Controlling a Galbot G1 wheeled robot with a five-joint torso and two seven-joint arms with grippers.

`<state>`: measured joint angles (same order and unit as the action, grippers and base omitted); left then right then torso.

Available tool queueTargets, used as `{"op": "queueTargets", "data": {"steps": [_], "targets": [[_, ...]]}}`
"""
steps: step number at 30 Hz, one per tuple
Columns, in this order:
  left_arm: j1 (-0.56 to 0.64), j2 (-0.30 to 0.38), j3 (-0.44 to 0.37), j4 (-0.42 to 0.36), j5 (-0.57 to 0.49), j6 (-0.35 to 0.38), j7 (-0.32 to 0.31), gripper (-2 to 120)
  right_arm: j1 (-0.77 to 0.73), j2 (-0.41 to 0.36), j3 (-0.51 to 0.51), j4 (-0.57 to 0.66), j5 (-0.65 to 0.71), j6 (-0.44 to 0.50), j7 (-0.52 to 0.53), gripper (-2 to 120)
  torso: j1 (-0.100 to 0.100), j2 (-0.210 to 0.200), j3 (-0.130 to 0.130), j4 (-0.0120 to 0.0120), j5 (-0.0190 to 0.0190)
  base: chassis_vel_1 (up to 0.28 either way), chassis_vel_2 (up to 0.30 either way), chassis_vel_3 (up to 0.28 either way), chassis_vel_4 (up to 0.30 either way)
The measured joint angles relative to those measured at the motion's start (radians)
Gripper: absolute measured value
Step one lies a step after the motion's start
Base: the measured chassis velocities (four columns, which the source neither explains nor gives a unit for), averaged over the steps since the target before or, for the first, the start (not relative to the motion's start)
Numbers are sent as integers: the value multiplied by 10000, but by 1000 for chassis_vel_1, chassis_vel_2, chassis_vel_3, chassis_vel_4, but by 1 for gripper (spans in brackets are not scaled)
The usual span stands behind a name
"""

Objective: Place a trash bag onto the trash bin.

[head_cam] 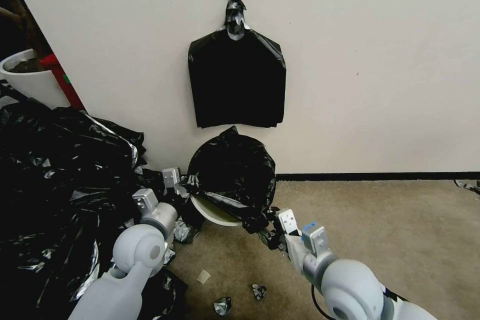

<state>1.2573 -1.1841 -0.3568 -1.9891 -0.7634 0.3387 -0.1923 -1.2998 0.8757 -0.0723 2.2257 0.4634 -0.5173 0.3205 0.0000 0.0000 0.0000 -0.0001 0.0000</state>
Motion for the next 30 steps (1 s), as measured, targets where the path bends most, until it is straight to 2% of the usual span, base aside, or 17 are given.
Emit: {"op": "queueTargets", "data": {"steps": [2, 5, 8, 10, 11, 12, 14, 18, 19, 20, 22, 23, 25, 26, 28, 30], "targets": [[-91, -5, 36, 41, 0, 105, -176, 3, -289, -184, 58, 315, -429, 99, 9, 70, 0, 0, 0, 1, 0, 0, 0, 0, 0], [-148, -3, 56, 75, 1, 145, -238, 3, -506, -312, 61, 574, -669, 205, -45, 78, 0, 0, 0, 0, 0, 0, 0, 0, 0], [-202, -8, 104, 149, 8, 186, -322, 3, -829, -511, 16, 994, -1172, 318, -528, 93, 0, 0, 0, 0, -1, 0, 0, 0, 0], [-202, -8, 104, 149, 8, 186, -322, 3, -829, -511, 16, 994, -1172, 318, -528, 93, 0, 0, 0, 0, -1, 0, 0, 0, 0], [-205, -23, 113, 167, 22, 190, -347, 3, -889, -563, -23, 1060, -1331, 302, -681, 98, 0, 0, 0, 1, 0, 0, 0, 0, 0], [-189, -38, 114, 170, 36, 190, -364, 3, -861, -589, 20, 1024, -1774, -134, -762, 100, 0, 0, -1, 0, 0, 0, 0, 0, 0], [-168, -38, 107, 170, 46, 191, -368, 3, -794, -578, 108, 951, -1854, -329, -736, 100, 0, 0, 0, 1, 1, 0, 0, 0, 0], [-147, -34, 64, 161, 49, 188, -395, 3, -861, -633, 140, 967, -1871, -60, -864, 100, 0, 0, 0, 1, 0, 0, 0, 0, 0], [-147, -35, 56, 161, 49, 186, -412, 3, -935, -659, 112, 989, -1942, 253, -1162, 100, -1, 0, 0, 1, 0, 0, 0, 0, 0], [-147, -47, 42, 161, 48, 184, -439, 3, -1018, -672, 91, 975, -2184, 971, -1668, 100, 0, 1, 0, 1, 0, 0, 0, 0, 0], [-141, -71, 35, 161, 47, 179, -490, 3, -1083, -622, 119, 703, -2846, 2970, -2705, 100, 0, 0, 0, 1, -1, 0, 0, 0, 0], [-141, -71, 35, 161, 47, 179, -490, 3, -1083, -622, 119, 703, -2846, 2970, -2705, 100, 0, 0, 0, 1, -1, 0, 0, 0, 0], [-125, -79, 35, 158, 47, 178, -527, 3, -1065, -548, 281, 362, -3583, 4548, -3900, 100, 0, 0, 0, 1, 0, 0, 0, 0, 0], [-125, -79, 35, 158, 47, 178, -527, 3, -1065, -548, 281, 362, -3583, 4548, -3900, 100, 0, 0, 0, 1, 0, 0, 0, 0, 0], [-105, -79, 28, 128, 45, 177, -553, 3, -1041, -518, 408, 103, -4432, 5323, -4784, 100, -1, 0, 0, 1, 0, 0, 0, 0, 0], [-101, -78, 18, 107, 38, 177, -563, 3, -1028, -506, 434, 8, -4895, 5401, -4904, 100, 0, 0, 0, 1, -1, 0, 0, 0, 0]]}}
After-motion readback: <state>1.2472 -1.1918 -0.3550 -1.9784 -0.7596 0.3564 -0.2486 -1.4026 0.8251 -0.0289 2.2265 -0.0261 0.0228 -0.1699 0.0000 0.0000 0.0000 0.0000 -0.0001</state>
